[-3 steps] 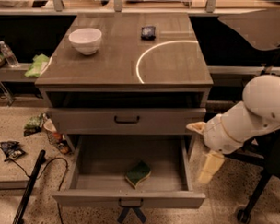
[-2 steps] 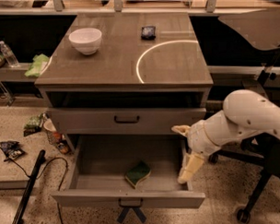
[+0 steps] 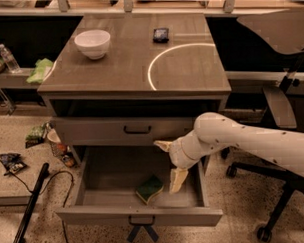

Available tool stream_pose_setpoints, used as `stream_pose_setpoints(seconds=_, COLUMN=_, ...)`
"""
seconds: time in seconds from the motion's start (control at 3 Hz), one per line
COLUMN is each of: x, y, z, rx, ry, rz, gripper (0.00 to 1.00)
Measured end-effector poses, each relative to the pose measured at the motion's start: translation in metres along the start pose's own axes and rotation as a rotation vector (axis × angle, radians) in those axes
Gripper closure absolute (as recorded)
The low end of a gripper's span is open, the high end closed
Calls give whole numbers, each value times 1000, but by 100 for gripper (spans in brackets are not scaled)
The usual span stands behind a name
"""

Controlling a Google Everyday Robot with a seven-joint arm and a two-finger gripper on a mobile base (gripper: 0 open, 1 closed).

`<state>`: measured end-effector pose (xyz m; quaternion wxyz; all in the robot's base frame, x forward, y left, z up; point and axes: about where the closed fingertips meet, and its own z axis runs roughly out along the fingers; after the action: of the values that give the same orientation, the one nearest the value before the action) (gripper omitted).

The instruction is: Pick sponge from middle drawer and place on counter

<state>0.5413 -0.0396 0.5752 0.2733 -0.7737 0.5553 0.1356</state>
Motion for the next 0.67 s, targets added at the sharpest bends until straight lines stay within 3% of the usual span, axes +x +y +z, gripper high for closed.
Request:
stream_pose_setpoints(seconds=0.33, x=6, y=-6, z=42, rx=-15, ry=103, rz=-102, gripper=0)
stream_pose_setpoints(seconds=0.67, x=10, y=-9, z=92, rx=-59, ry=176, rz=-163, gripper=0)
